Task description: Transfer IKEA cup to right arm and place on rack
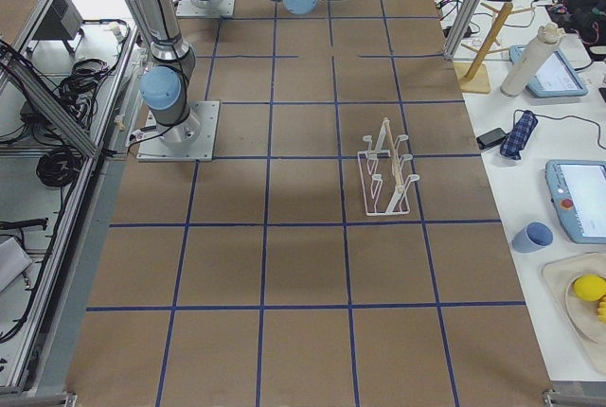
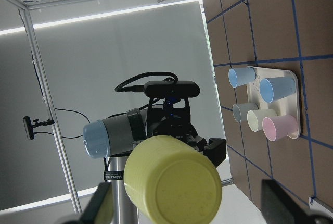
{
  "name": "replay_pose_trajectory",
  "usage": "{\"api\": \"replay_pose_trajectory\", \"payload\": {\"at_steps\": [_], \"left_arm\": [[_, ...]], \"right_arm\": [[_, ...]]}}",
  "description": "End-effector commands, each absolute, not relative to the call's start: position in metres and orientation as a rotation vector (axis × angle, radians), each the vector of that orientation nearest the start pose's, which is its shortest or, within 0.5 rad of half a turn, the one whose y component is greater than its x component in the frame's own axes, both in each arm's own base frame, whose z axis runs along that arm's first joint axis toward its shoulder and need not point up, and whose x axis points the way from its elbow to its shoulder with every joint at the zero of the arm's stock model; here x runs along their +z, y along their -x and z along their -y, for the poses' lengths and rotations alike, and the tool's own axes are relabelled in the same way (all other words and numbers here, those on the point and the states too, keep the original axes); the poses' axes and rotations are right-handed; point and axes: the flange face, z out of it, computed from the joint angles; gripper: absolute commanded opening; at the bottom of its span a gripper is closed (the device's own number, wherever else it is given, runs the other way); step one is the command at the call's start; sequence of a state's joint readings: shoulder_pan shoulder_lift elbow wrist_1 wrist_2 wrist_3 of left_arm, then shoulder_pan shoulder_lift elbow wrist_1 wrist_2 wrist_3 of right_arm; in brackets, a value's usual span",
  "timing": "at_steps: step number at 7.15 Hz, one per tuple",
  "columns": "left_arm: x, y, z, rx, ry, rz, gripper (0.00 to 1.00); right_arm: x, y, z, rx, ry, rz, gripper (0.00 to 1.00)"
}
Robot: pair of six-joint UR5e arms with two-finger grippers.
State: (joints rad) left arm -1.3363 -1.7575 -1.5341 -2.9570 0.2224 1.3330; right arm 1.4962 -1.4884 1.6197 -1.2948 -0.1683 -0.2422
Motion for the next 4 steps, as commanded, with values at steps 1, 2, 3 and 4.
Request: {"api": "replay_pose_trajectory", "payload": {"at_steps": [1,2,3,4], "left_arm": [[0.422,0.119,0.490,-0.147,-0.173,1.571,0.00],[0.422,0.121,0.490,-0.147,-0.168,1.572,0.00],[0.422,0.121,0.489,-0.148,-0.167,1.572,0.00],[0.422,0.121,0.489,-0.148,-0.167,1.572,0.00]], "right_arm": [[0.483,-0.208,0.517,0.148,-0.138,-1.723,1.00],[0.478,-0.229,0.511,0.185,-0.107,-1.727,1.00],[0.471,-0.231,0.513,0.206,-0.114,-1.735,1.00],[0.473,-0.231,0.515,0.202,-0.119,-1.723,1.00]]}}
